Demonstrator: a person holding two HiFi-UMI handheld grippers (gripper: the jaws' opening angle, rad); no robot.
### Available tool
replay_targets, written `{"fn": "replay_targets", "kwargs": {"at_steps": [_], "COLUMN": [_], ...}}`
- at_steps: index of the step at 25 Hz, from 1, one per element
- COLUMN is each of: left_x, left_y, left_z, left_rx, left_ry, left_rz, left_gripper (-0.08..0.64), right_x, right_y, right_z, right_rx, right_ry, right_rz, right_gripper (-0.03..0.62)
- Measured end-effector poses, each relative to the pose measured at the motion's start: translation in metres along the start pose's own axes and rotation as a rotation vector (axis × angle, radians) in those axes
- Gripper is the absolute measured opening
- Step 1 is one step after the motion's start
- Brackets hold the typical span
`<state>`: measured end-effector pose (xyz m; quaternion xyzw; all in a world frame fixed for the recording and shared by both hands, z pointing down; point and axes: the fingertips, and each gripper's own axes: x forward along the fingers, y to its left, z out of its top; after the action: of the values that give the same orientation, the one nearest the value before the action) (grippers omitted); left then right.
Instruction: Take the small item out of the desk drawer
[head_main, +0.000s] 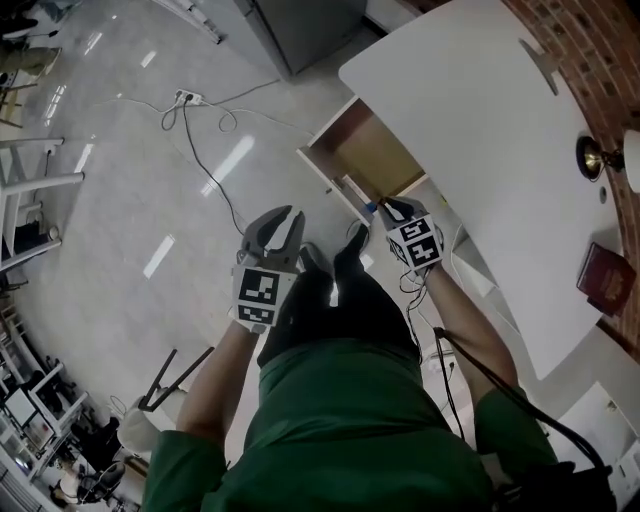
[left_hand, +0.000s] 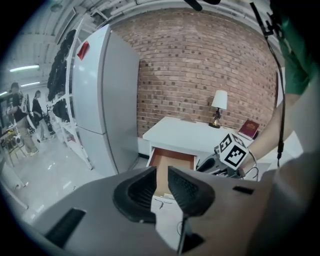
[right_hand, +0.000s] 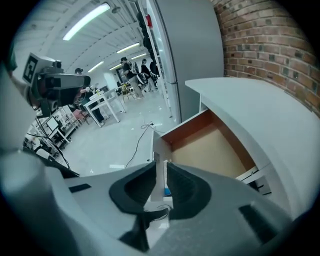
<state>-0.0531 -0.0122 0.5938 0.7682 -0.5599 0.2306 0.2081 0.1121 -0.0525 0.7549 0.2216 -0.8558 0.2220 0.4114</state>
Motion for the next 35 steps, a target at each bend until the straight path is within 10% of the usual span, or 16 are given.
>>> {"fn": "replay_targets", "kwargs": {"at_steps": [13, 35], "left_x": [0.065, 0.069], "left_y": [-0.003, 0.031], "left_z": [-0.085, -0.133], "left_rx": [-0.081, -0.189], "left_ry": [0.168, 0.191], "left_rz": [-0.094, -0.138], "left_gripper": [0.178, 0.175], "right_x": [0.091, 0.178], "right_y": [-0.014, -0.013], "right_z": [-0.045, -0.081], "right_rx": [0.049, -0.038], "right_ry": [0.176, 0.512], "right_rz": [0.044, 0.044], "right_gripper": [0.069, 0.061]}}
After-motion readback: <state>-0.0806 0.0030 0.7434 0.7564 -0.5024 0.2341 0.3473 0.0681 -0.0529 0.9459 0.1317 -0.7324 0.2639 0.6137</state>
